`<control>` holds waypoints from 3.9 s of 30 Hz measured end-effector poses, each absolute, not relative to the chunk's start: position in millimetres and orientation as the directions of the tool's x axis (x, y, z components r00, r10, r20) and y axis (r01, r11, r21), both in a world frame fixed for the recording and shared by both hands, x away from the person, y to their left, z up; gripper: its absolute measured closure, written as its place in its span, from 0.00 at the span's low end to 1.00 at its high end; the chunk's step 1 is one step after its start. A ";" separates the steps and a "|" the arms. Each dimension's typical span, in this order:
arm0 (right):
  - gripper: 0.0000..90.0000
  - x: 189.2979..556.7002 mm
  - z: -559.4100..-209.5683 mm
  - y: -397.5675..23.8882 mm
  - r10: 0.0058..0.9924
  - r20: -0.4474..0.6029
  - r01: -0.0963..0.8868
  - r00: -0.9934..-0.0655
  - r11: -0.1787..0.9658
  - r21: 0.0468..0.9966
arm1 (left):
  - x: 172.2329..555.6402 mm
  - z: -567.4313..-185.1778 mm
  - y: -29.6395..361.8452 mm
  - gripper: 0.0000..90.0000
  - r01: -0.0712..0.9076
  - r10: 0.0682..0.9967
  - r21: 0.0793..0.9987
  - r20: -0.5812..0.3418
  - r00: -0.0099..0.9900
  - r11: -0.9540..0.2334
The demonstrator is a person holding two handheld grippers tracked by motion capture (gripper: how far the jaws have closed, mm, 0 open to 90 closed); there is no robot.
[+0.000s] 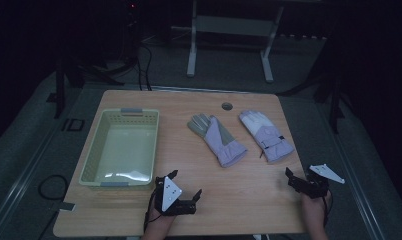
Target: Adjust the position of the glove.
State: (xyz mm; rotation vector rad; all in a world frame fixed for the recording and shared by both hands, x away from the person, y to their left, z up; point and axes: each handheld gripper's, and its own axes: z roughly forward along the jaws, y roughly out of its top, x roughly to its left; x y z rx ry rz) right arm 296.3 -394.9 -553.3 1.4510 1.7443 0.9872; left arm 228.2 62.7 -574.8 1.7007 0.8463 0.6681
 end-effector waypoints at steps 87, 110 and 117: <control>0.47 474.1 -510.3 -174.1 0.714 -0.032 0.502 -0.700 0.523 0.689 | 225.5 -574.8 62.6 0.01 0.203 0.788 0.963 0.015 0.615 -0.177; 0.94 466.5 -512.1 -168.9 0.801 0.050 0.628 -0.597 0.427 0.650 | 226.4 -574.7 63.2 0.01 0.211 0.787 0.963 0.004 0.617 -0.170; 0.94 445.5 -478.2 -173.7 0.856 0.108 0.644 -0.505 0.291 0.708 | 226.8 -574.6 63.4 0.01 0.214 0.791 0.962 0.004 0.612 -0.171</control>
